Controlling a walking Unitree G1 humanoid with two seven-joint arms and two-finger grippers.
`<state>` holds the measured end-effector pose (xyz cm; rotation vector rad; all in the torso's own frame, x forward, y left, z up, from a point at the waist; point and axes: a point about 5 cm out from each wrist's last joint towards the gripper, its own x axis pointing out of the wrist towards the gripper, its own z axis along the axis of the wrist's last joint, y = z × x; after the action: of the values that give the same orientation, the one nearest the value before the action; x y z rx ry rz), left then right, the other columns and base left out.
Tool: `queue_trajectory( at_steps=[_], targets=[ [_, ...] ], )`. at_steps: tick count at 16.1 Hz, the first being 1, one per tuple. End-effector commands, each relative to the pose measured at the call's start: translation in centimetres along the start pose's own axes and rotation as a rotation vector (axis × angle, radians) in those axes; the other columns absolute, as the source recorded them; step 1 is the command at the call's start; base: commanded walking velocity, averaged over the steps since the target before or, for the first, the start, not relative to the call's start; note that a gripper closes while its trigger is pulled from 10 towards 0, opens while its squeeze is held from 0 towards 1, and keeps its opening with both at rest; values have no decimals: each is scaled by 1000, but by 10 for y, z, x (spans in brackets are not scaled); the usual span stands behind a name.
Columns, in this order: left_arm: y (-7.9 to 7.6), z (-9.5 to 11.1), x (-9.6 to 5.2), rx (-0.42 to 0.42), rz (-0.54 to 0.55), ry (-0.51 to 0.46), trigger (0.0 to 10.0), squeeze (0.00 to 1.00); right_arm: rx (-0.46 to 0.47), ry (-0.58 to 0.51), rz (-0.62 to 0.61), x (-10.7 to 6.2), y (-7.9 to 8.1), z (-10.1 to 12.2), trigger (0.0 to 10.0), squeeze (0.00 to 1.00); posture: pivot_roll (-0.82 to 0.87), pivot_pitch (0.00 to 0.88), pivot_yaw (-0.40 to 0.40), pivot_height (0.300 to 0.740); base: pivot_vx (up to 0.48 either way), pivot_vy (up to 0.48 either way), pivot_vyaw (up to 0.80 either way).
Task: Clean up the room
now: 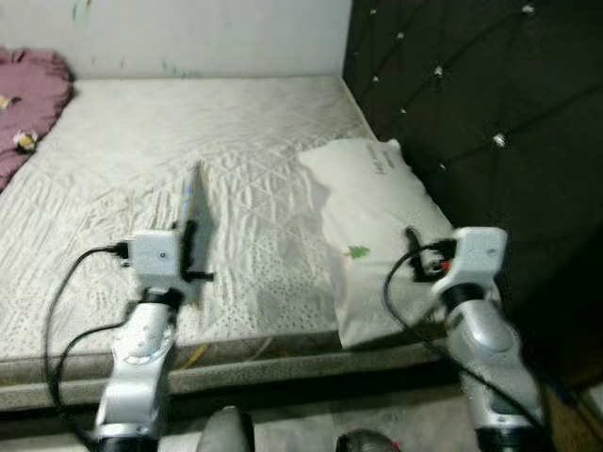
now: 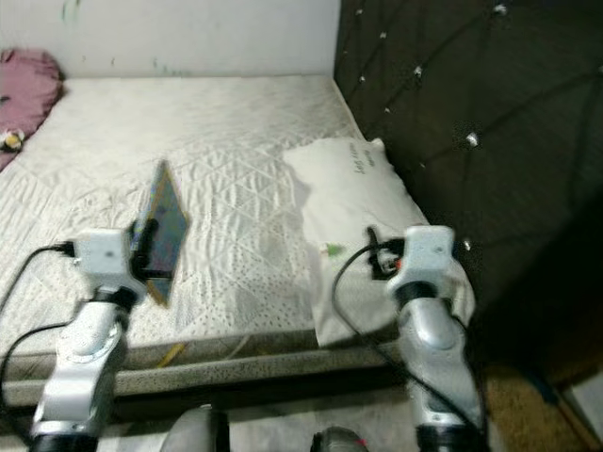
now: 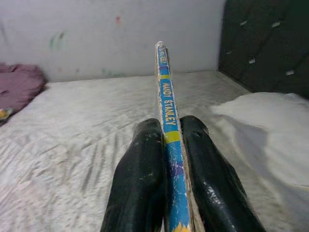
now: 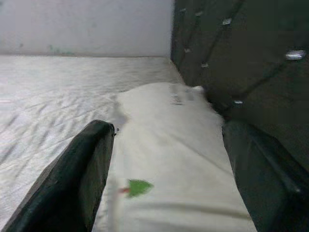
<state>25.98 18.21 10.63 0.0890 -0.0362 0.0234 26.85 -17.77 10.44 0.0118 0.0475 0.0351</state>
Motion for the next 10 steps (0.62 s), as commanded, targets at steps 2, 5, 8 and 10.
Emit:
queue_trajectory(
  at_steps=[2, 5, 8, 10],
  targets=[
    [2, 9, 3, 9, 14, -47, 10000, 0, -6, -21, 6, 2, -1, 6, 10000, 0, -37, 0, -21, 687, 480, 0, 0],
    [1, 8, 3, 8, 19, -42, 10000, 0, -3, -22, 13, 2, 0, 6, 10000, 0, -35, 0, -23, 687, 449, 0, 0],
    [0, 7, 3, -5, 28, -39, 10000, 0, -4, -23, 19, 3, 1, 6, 10000, 0, -33, 0, -25, 687, 94, 0, 0],
    [0, 7, 3, -3, 33, -36, 10000, 0, -3, -20, 25, 2, 1, 5, 10000, 0, -33, 0, -27, 687, 0, 0, 0]
  ],
)
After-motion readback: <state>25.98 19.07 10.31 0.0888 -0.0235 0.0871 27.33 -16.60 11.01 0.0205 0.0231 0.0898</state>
